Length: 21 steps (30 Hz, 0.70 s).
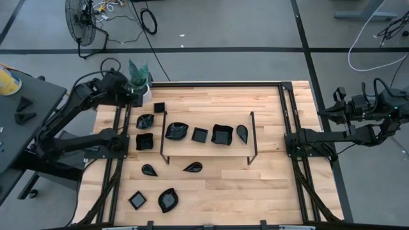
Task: Pick & Place Mini shaped plates
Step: Stack the square plate on top of the square plate on the shelf
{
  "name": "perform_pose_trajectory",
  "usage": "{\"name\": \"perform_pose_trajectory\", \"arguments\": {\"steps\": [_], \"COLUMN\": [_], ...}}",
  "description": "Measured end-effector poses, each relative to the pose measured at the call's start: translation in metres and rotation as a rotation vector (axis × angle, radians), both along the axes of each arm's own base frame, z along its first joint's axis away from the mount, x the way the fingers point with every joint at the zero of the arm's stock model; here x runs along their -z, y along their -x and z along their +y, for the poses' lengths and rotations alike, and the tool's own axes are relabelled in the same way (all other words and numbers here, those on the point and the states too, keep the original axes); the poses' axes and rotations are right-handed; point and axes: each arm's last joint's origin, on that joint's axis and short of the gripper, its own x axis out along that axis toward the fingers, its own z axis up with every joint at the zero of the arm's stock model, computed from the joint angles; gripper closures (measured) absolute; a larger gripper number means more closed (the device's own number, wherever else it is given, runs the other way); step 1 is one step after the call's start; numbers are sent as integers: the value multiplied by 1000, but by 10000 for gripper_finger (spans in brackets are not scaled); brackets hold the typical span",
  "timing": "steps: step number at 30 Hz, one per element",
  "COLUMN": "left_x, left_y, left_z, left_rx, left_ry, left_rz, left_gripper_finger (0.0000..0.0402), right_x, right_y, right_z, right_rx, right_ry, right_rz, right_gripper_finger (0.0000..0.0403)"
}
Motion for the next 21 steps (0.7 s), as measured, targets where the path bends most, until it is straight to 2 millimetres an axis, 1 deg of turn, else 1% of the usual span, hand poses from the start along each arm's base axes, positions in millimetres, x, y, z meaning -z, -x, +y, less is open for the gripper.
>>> {"name": "perform_pose_trajectory", "arguments": {"steps": [5, 9, 13, 18, 21], "left_x": [15, 32, 54, 80, 97], "left_y": [10, 13, 8, -5, -10], "left_z": [-12, -15, -10, 1, 6], "left_rx": [-53, -125, -183, -225, -255], "left_ry": [0, 5, 17, -16, -21], "left_rz": [-52, -58, -62, -143, -155], "left_gripper_finger": [165, 165, 165, 165, 165], "right_x": [0, 0, 0, 0, 0], "right_y": [0, 0, 0, 0, 0], "right_z": [0, 0, 0, 0, 0], "right_rx": [0, 1, 0, 0, 0], "right_ry": [0, 0, 0, 0, 0], "right_rz": [0, 0, 0, 0, 0], "right_gripper_finger": [396, 396, 396, 396, 396]}}
